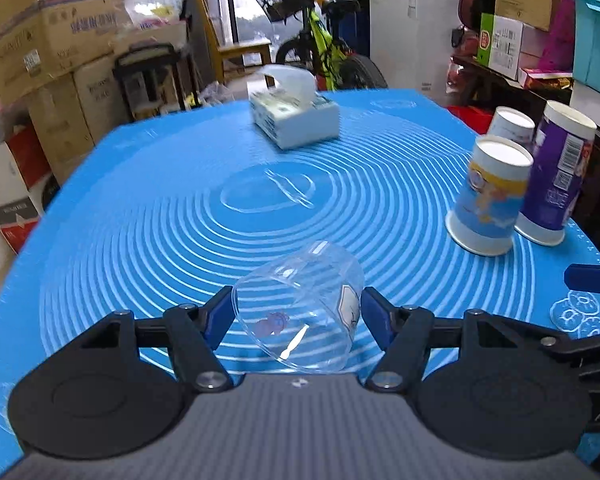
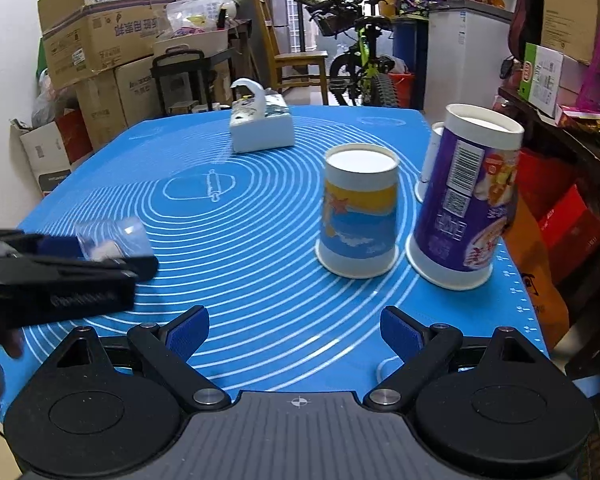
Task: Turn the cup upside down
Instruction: 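Lift the clear cup with the left tool and carry it toward the right tool, then open the left tool to release the cup while the right tool grasps it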
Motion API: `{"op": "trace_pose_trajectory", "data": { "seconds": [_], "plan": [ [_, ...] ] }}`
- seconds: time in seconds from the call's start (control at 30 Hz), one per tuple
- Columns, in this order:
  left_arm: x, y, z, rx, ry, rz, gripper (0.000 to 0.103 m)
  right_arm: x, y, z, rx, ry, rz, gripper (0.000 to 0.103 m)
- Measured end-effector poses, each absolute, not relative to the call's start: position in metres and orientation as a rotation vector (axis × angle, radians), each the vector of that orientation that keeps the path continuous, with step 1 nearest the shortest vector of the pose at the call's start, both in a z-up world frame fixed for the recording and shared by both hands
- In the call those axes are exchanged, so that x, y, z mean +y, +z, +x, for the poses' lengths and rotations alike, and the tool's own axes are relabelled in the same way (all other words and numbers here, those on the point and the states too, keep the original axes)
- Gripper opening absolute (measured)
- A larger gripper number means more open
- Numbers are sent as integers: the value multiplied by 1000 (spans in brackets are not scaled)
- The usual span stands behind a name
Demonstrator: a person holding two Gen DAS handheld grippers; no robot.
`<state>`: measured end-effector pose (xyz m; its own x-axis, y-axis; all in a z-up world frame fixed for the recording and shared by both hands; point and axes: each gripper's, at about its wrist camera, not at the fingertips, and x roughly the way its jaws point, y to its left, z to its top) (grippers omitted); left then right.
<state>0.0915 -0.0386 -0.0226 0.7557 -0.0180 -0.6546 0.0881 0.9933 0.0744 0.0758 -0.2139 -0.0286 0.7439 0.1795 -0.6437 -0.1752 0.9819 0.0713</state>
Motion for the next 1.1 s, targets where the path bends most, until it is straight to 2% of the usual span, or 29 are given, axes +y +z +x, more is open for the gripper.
{"op": "trace_pose_trajectory", "data": {
  "seconds": [0.33,0.37,0.43,0.5,1.1],
  "plan": [
    [-46,-39,93,752,-85,104,70,-222,-36,72,707,182,6,93],
    [-46,-37,92,741,-92,99,71,-220,-36,72,708,184,3,93],
    [-45,-34,91,728,-87,93,85,-218,-36,72,710,189,-2,93],
    [-43,-30,89,714,-85,83,87,-216,-35,71,710,192,-1,93],
    [-42,-15,79,703,-106,81,87,-219,-24,66,691,187,13,93]
  ]
}}
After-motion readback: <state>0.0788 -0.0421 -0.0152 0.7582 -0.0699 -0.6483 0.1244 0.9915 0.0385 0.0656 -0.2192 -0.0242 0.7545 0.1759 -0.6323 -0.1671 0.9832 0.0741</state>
